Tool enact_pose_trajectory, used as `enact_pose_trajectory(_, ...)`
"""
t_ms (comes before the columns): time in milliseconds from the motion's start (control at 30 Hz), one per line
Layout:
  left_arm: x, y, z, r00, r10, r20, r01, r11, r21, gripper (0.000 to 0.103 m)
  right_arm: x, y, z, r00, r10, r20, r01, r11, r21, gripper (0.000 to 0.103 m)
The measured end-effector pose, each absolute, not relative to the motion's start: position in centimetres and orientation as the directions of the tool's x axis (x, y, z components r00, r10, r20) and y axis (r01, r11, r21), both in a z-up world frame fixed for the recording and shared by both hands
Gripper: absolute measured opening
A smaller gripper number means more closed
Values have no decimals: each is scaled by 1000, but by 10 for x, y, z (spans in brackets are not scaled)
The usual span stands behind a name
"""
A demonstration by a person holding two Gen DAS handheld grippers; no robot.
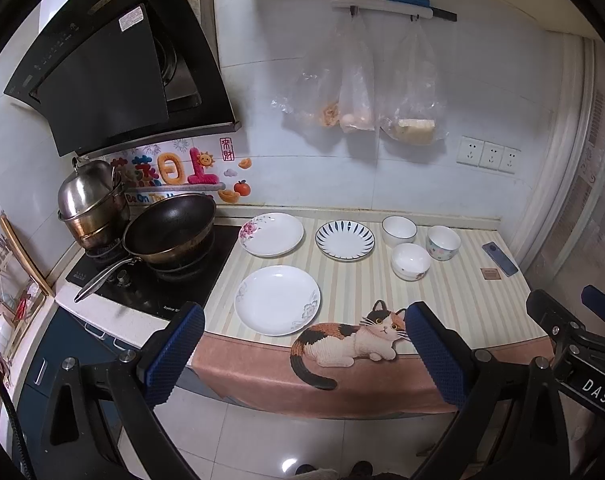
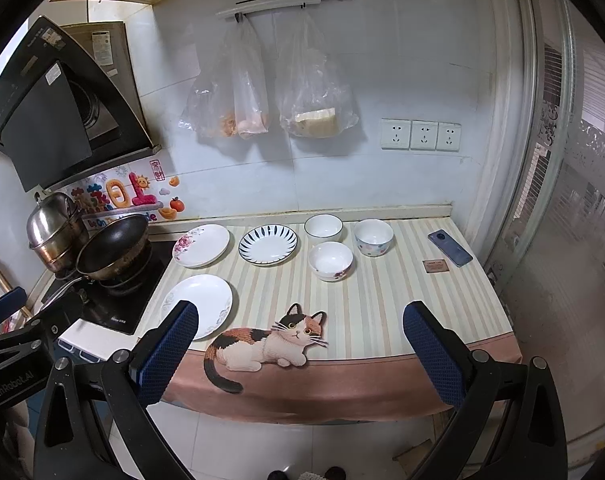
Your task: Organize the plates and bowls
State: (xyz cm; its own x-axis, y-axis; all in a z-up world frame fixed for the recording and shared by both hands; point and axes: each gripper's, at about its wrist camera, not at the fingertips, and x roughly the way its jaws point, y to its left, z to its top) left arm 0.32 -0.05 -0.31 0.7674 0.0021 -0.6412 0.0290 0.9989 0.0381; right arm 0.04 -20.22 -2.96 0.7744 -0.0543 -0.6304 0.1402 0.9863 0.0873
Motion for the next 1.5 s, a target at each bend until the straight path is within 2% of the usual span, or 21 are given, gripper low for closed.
enact_pose_trajectory(1500,6,9,-2,765,-1,-644,28,999,32,103,12,-198,-35,765,-46,-642,136,987,91,103)
